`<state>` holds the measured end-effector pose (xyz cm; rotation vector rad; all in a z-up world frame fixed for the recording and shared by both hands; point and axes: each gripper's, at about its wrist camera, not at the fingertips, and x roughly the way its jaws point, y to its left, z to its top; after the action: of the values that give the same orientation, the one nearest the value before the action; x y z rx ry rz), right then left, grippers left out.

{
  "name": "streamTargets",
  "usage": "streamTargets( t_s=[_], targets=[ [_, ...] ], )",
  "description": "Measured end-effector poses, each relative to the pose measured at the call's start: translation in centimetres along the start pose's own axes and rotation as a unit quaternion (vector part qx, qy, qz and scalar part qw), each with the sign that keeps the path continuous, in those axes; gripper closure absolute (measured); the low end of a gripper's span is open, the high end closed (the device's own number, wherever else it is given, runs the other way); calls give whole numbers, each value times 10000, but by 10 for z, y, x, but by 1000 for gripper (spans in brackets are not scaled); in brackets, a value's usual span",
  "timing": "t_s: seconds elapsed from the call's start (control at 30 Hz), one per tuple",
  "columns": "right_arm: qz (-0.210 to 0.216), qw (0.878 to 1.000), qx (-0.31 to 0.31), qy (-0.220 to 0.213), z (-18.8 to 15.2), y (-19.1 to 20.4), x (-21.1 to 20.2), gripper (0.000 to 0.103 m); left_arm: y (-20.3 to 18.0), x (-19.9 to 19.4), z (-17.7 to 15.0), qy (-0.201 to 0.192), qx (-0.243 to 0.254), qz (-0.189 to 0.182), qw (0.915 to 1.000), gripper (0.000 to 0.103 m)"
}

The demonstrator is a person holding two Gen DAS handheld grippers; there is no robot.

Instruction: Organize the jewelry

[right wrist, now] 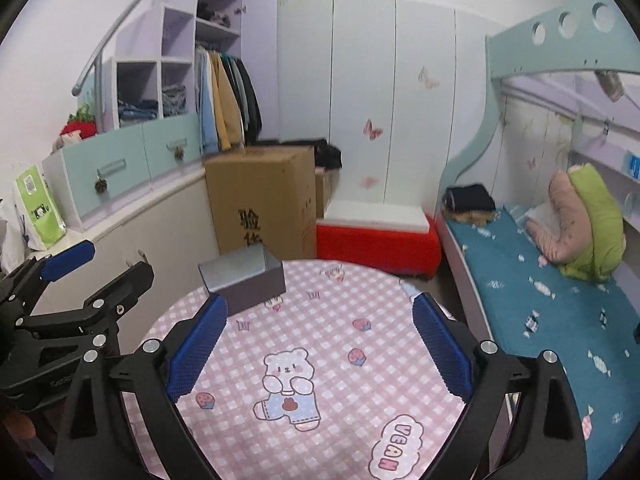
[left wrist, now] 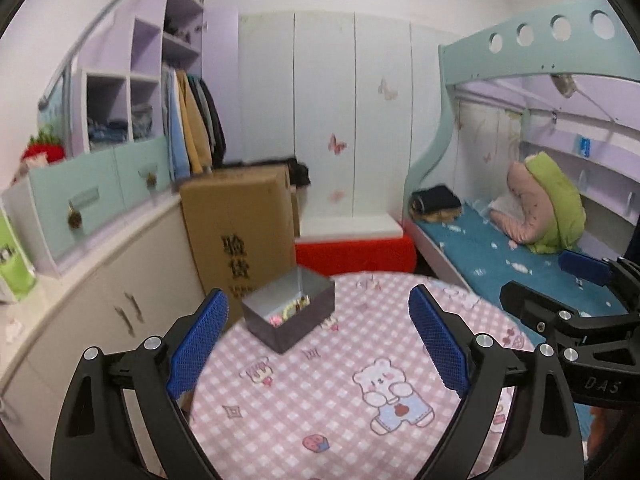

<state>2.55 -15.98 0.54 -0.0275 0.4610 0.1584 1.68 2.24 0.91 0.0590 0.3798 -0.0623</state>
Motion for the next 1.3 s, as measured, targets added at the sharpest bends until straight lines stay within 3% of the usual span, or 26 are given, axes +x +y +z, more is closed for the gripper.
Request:
streamTargets(
  t_s=[0.27,0.6,0.83,1.3],
  targets=[
    [-276,9965,-111,-787,10,5,-56,9,-6,-55,18,-807,84,143,9966,14],
    [-626,9877,-204,-1417,8,7,-84,8,-6,-72,21,-1108,-52,99,9938,14],
    [-726,9859,-110,-1503,4,5,-84,7,-9,-70,17,-1302,-78,116,9914,14],
    [-752,9884,-98,-1317,1,0,-71,7,-10,-56,12,-1156,-56,105,9932,14]
  ],
)
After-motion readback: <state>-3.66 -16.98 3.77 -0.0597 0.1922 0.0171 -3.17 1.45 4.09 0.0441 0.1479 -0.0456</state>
